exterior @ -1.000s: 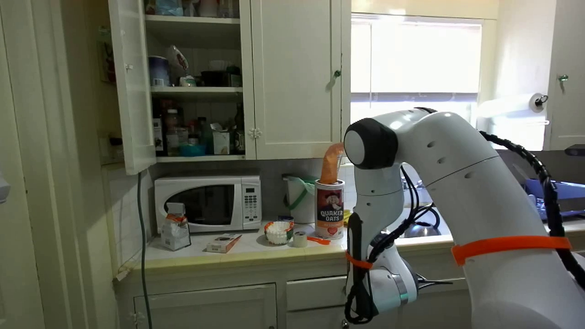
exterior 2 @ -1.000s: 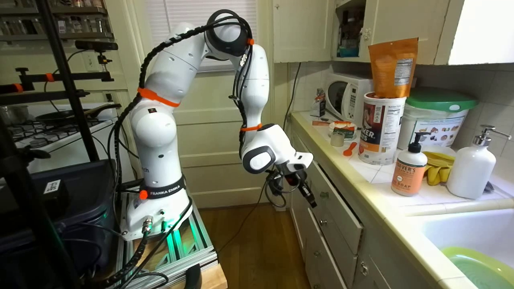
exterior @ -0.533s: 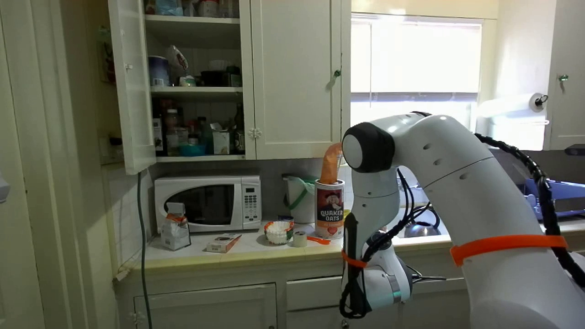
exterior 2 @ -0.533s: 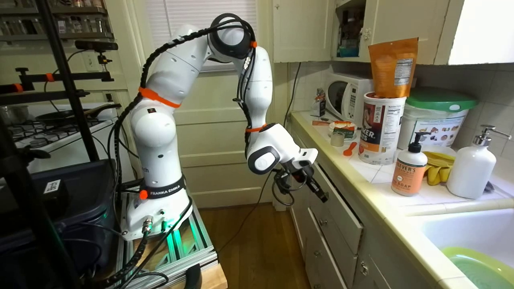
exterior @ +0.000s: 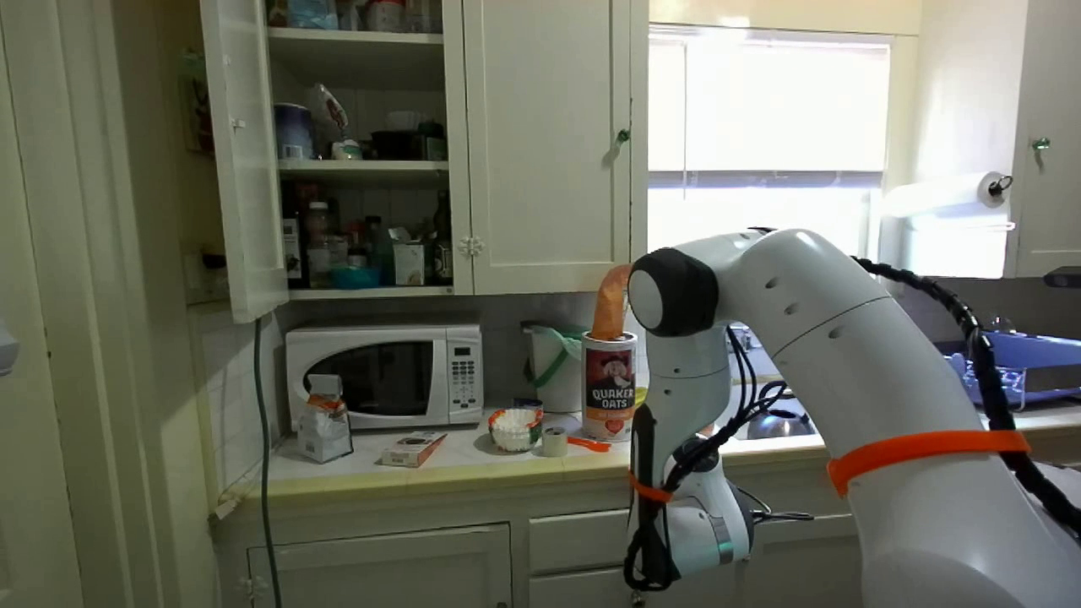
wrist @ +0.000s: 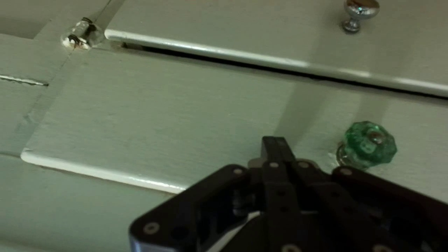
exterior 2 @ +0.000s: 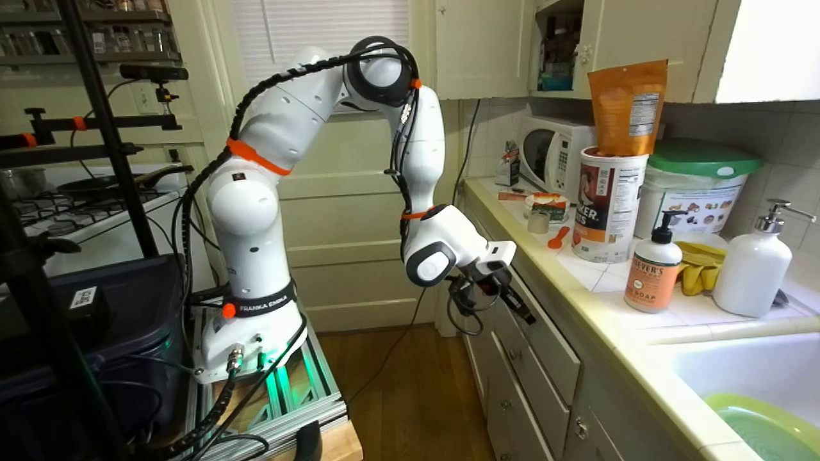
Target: Close the open drawer.
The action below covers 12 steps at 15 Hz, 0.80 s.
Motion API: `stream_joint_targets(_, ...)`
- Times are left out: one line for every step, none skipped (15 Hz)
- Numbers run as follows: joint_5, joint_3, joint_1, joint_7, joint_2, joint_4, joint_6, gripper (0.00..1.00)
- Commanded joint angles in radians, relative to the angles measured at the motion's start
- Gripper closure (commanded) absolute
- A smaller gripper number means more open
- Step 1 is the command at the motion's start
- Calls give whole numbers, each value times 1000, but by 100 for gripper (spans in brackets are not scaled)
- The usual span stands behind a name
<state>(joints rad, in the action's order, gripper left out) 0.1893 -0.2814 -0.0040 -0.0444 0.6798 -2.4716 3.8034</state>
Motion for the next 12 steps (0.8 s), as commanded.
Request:
stream_joint_targets(14, 13, -37, -7, 74, 77, 54, 100)
stream_joint_targets(14, 11, -42, -9, 82, 86, 61, 100)
stream_joint_targets(17, 10, -46, -9, 87, 93, 67, 100)
stream_joint_targets(21, 4, -49, -14, 92, 101, 71, 100)
stream_joint_targets(25, -5, -52, -20, 96, 109, 76, 100)
stream_joint_targets(1, 5, -77, -6, 81, 110, 56, 100)
stream_joint_targets(-8, -2, -90, -11, 84, 125, 41, 100)
stream_joint_targets(-13, -3, -97, -13, 86, 131, 33, 100)
stream_joint_targets(-21, -2, -109, -13, 87, 137, 24, 100)
stream_joint_targets(-21, -6, -111, -18, 91, 139, 29, 100)
stream_joint_targets(-26, -1, -116, -17, 86, 131, 21, 100)
stream_joint_targets(-22, -3, -110, -23, 90, 128, 33, 100)
